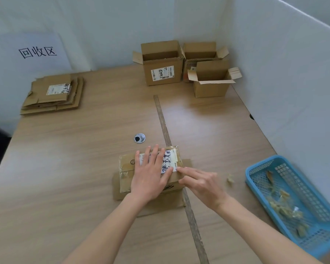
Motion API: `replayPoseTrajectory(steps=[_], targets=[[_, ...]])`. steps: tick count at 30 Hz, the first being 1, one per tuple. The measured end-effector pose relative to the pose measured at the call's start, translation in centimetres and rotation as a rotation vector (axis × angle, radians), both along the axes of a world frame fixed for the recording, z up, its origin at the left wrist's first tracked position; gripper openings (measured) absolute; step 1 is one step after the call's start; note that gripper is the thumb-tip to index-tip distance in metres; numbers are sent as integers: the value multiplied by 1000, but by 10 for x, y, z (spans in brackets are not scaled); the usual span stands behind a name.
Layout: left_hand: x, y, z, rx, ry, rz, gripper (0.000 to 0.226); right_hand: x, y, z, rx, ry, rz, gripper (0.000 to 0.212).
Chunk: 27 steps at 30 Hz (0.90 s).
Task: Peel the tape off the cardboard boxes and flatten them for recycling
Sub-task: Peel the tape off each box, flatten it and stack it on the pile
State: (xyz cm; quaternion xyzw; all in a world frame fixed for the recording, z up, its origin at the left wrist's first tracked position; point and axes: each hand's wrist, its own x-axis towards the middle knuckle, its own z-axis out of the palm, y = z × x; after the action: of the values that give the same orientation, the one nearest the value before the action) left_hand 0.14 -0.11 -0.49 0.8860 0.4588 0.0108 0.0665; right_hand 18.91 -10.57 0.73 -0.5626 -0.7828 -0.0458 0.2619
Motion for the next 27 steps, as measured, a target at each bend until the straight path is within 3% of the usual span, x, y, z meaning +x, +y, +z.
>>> replayPoseTrajectory(steps=[6,19,25,27], targets=[[0,-1,1,1,-4,-2,77,-3,-3,4,-53,-51,-30,30],[-4,1,-1,3,-17,-26,77,9,10,20,-230,-108,162,16],[-3,0,-1,-8,-16,-44,77,18,9,18,-307,-4,177,5],[-3,0,-2,-9,-13,-39,78,18,3,17,-292,12,150,16]])
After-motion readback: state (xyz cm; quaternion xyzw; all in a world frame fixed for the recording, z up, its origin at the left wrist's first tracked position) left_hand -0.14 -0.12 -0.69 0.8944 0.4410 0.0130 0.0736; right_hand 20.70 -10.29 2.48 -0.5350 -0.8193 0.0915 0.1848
